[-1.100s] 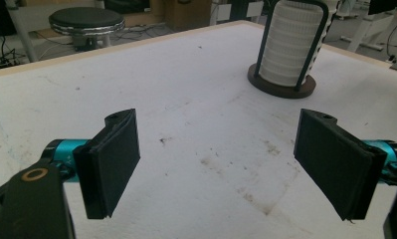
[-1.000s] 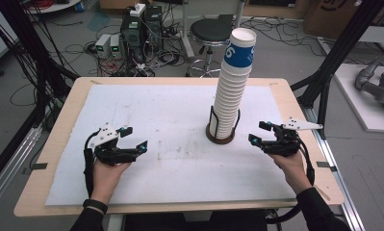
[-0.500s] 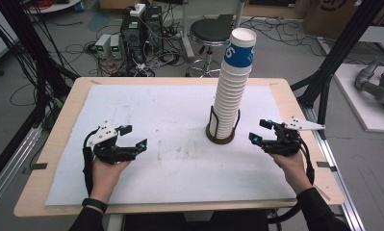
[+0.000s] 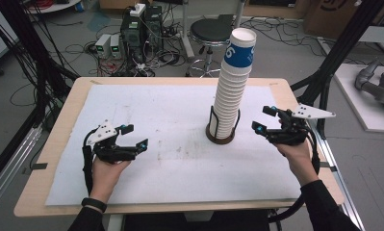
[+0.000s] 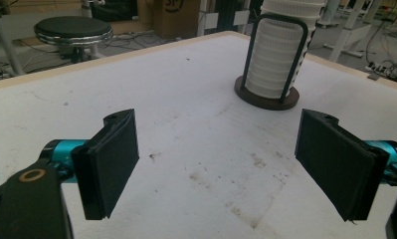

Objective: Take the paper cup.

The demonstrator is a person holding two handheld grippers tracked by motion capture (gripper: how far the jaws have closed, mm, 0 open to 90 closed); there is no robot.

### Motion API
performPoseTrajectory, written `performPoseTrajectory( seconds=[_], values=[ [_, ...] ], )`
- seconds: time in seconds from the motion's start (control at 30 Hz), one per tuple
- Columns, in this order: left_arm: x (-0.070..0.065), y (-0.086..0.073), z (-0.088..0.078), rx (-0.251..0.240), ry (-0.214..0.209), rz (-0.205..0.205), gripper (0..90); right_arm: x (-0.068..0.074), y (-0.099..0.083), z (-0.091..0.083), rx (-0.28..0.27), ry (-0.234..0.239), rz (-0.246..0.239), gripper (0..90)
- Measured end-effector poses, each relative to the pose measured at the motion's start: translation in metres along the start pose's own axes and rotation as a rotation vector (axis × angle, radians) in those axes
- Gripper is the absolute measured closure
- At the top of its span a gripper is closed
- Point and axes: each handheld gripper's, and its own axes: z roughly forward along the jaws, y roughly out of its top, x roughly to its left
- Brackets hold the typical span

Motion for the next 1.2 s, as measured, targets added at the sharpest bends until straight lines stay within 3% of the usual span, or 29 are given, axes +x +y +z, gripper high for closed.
performPoseTrajectory(
  seconds=[0.23,0.4,0.7,0.83,1.2],
  values=[
    [0.001,0.000,0.001,0.003,-0.009,-0.006,17.2,-0.003,0.028,0.009,-0.011,-0.017,-0.023,17.3],
    [0.001,-0.001,0.002,0.003,-0.013,-0.010,17.2,0.000,0.046,0.018,-0.050,-0.030,-0.071,17.3],
    [0.001,-0.001,0.003,0.005,-0.024,-0.015,17.2,-0.003,0.070,0.036,-0.044,-0.040,-0.028,17.3],
    [0.001,-0.002,0.004,0.012,-0.026,-0.015,17.2,-0.002,0.077,0.041,-0.031,-0.055,-0.039,17.3],
    [0.000,-0.002,0.004,0.012,-0.032,-0.019,17.2,0.000,0.095,0.053,-0.028,-0.028,-0.024,17.3]
  ],
)
